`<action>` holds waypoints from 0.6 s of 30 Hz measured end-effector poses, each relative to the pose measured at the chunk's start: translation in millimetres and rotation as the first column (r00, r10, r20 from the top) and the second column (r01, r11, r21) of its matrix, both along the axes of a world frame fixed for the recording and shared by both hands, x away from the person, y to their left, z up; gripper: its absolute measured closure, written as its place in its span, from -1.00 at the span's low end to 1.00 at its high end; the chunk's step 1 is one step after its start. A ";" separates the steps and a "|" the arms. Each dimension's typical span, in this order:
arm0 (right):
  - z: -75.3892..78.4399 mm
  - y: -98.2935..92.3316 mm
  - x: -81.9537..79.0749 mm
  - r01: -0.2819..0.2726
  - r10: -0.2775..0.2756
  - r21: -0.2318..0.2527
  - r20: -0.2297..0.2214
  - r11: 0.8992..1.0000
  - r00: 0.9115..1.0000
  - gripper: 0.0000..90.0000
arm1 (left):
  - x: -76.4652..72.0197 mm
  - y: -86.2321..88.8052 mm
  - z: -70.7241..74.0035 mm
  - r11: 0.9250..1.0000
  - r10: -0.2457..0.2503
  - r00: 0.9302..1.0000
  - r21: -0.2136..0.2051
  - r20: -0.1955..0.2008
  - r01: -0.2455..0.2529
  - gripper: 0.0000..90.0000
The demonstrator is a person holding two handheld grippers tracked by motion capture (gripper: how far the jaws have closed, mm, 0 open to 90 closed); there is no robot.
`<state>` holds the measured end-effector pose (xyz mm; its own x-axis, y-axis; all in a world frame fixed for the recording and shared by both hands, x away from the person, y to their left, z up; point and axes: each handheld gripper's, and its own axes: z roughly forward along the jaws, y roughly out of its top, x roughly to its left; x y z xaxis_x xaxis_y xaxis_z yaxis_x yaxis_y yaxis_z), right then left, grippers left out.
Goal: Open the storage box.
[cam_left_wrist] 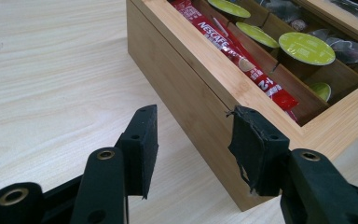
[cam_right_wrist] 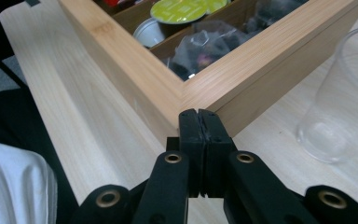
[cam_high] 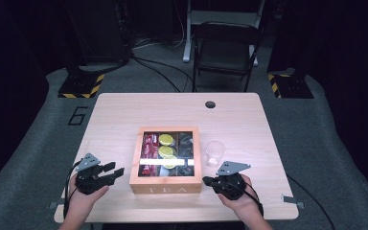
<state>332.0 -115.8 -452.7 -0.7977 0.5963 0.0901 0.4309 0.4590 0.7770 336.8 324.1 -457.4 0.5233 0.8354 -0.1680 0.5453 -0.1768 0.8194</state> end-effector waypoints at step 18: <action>-12.6 2.3 -5.1 -0.038 0.036 -0.039 -0.038 0.999 0.999 1.00 | -2.4 0.1 -3.0 1.000 -0.011 1.000 0.005 0.000 0.011 0.13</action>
